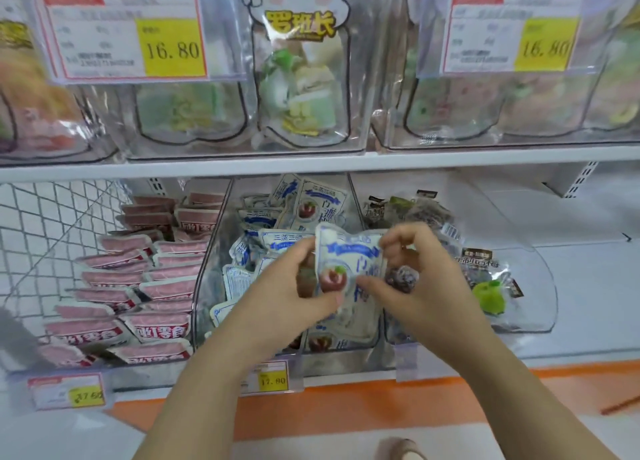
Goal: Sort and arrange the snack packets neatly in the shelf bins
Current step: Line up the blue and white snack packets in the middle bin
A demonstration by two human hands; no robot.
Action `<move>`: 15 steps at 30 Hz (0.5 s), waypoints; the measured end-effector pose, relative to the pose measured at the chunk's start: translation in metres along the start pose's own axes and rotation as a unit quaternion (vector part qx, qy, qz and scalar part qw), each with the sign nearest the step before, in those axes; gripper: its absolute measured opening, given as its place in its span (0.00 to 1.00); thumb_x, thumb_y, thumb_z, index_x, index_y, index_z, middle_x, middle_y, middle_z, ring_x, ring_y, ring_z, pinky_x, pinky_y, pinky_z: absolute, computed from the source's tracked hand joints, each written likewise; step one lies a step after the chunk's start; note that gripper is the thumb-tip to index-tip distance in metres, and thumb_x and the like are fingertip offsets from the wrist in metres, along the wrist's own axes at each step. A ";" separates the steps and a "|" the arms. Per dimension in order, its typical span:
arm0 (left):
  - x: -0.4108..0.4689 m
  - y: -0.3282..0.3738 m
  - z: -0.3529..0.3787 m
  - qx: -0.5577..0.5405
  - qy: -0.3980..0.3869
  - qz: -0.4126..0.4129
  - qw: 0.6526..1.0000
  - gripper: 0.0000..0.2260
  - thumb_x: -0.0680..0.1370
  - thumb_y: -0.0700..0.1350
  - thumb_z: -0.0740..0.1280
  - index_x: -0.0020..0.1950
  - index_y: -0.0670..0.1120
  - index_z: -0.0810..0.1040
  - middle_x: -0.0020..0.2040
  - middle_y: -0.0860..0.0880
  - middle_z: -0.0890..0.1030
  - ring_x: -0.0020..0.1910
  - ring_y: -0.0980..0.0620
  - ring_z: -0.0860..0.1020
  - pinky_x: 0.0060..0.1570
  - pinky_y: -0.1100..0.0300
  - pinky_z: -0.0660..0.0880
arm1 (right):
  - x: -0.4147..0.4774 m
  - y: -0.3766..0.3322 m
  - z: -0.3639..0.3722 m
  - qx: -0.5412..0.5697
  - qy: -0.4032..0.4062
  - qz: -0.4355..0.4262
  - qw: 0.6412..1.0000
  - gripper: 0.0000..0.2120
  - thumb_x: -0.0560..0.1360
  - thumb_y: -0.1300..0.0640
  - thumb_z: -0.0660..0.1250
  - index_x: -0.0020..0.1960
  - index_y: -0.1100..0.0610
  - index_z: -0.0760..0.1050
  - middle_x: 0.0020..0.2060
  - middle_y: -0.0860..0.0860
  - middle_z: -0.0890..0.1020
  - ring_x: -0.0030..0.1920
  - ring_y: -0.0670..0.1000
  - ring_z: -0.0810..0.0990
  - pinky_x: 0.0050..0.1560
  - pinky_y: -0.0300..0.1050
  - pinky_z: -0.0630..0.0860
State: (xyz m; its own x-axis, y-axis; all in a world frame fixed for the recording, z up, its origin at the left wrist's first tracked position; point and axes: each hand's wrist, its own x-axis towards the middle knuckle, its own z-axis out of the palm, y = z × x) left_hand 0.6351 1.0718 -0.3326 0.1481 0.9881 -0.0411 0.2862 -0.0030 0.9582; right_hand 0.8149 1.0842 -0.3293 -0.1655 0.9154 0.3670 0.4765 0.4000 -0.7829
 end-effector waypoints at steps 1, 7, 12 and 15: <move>-0.004 -0.001 0.002 0.025 -0.013 0.000 1.000 0.17 0.70 0.44 0.74 0.56 0.56 0.74 0.49 0.55 0.83 0.48 0.52 0.82 0.50 0.49 0.79 | 0.000 0.001 -0.002 0.010 -0.012 0.003 1.000 0.24 0.66 0.57 0.76 0.53 0.40 0.67 0.47 0.43 0.74 0.45 0.46 0.77 0.47 0.42 0.77; -0.015 -0.005 -0.004 0.199 0.038 0.035 0.979 0.18 0.68 0.55 0.73 0.53 0.51 0.74 0.46 0.55 0.81 0.47 0.54 0.79 0.50 0.47 0.76 | 0.000 0.000 0.002 -0.065 -0.042 -0.081 0.994 0.31 0.68 0.56 0.74 0.64 0.39 0.64 0.60 0.38 0.67 0.52 0.34 0.70 0.57 0.27 0.67; -0.016 -0.007 -0.009 0.229 0.072 0.041 0.970 0.15 0.69 0.52 0.73 0.52 0.53 0.74 0.45 0.55 0.81 0.46 0.56 0.79 0.48 0.51 0.76 | 0.000 0.003 0.007 -0.078 -0.023 -0.135 0.987 0.17 0.69 0.60 0.74 0.56 0.52 0.77 0.48 0.32 0.73 0.51 0.27 0.70 0.54 0.22 0.65; -0.015 -0.013 -0.012 0.343 0.044 0.042 0.937 0.14 0.70 0.57 0.71 0.49 0.53 0.74 0.44 0.56 0.77 0.46 0.54 0.76 0.48 0.56 0.73 | 0.003 0.008 0.011 -0.142 -0.075 -0.138 0.977 0.10 0.68 0.59 0.75 0.48 0.52 0.80 0.40 0.32 0.72 0.43 0.34 0.71 0.61 0.36 0.66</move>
State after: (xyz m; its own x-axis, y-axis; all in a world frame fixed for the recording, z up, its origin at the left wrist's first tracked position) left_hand 0.6175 1.0585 -0.3408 0.1271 0.9888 0.0780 0.8231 -0.1490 0.5481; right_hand 0.8087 1.0904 -0.3407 -0.4355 0.7798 0.4497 0.6130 0.6227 -0.4862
